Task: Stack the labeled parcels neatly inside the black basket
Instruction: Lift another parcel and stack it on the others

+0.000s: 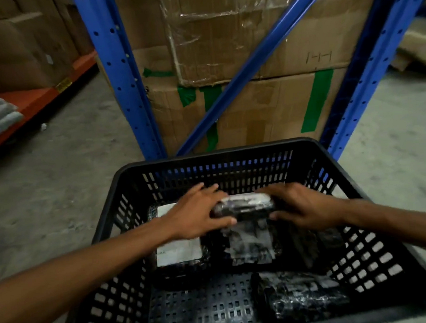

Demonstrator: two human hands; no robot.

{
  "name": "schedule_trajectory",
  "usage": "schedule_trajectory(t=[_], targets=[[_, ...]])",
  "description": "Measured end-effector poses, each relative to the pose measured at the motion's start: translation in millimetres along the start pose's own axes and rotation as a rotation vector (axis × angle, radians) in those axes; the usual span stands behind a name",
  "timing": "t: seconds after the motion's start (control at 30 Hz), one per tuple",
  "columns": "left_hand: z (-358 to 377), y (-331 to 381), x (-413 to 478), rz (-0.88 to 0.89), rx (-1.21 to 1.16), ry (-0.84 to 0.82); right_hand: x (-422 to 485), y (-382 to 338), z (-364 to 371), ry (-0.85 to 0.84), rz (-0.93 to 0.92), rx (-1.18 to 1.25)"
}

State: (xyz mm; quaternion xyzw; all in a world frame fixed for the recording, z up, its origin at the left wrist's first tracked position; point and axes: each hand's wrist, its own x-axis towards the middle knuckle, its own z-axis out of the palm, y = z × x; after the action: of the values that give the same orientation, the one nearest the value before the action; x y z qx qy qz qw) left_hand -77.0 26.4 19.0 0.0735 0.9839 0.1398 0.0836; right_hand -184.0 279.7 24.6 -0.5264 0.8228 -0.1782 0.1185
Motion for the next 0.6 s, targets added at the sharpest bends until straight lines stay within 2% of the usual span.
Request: schedule_trajectory(t=[0.07, 0.13, 0.17, 0.23, 0.3, 0.37, 0.43, 0.5, 0.6], targets=[[-39.6, 0.9, -3.8, -0.005, -0.225, 0.062, 1.2, -5.4, -28.1, 0.068, 0.038, 0.198], [-69.6, 1.9, -5.5, -0.096, -0.447, 0.208, 10.7, -10.2, -50.0, 0.151, 0.165, 0.627], [-79.5, 2.7, -5.9, -0.184, -0.568, 0.297, 19.8, -13.1, -55.8, 0.204, 0.242, 0.837], [-86.3, 1.8, -4.8, -0.428, -0.861, 0.398, 42.4, -22.8, -55.5, 0.245, 0.464, 1.101], [-78.2, -1.1, -6.1, -0.709, -1.144, 0.291, 62.7, -38.8, -36.1, 0.197, 0.737, 1.281], [-62.4, -2.0, -16.5, -0.883, -1.317, 0.145, 74.7, -53.6, -3.4, 0.105, 0.966, 1.330], [-41.4, -10.5, -28.7, -0.961, -1.312, 0.120, 79.4, -62.3, 29.3, 0.017, 1.068, 1.237], [-22.0, -21.6, -36.8, -0.991, -1.249, 0.207, 84.0, -70.0, 52.1, 0.008, 1.053, 1.199], [-7.7, -42.0, -39.6, -1.033, -1.174, 0.356, 100.1, -78.4, 59.4, 0.037, 0.888, 1.160]])
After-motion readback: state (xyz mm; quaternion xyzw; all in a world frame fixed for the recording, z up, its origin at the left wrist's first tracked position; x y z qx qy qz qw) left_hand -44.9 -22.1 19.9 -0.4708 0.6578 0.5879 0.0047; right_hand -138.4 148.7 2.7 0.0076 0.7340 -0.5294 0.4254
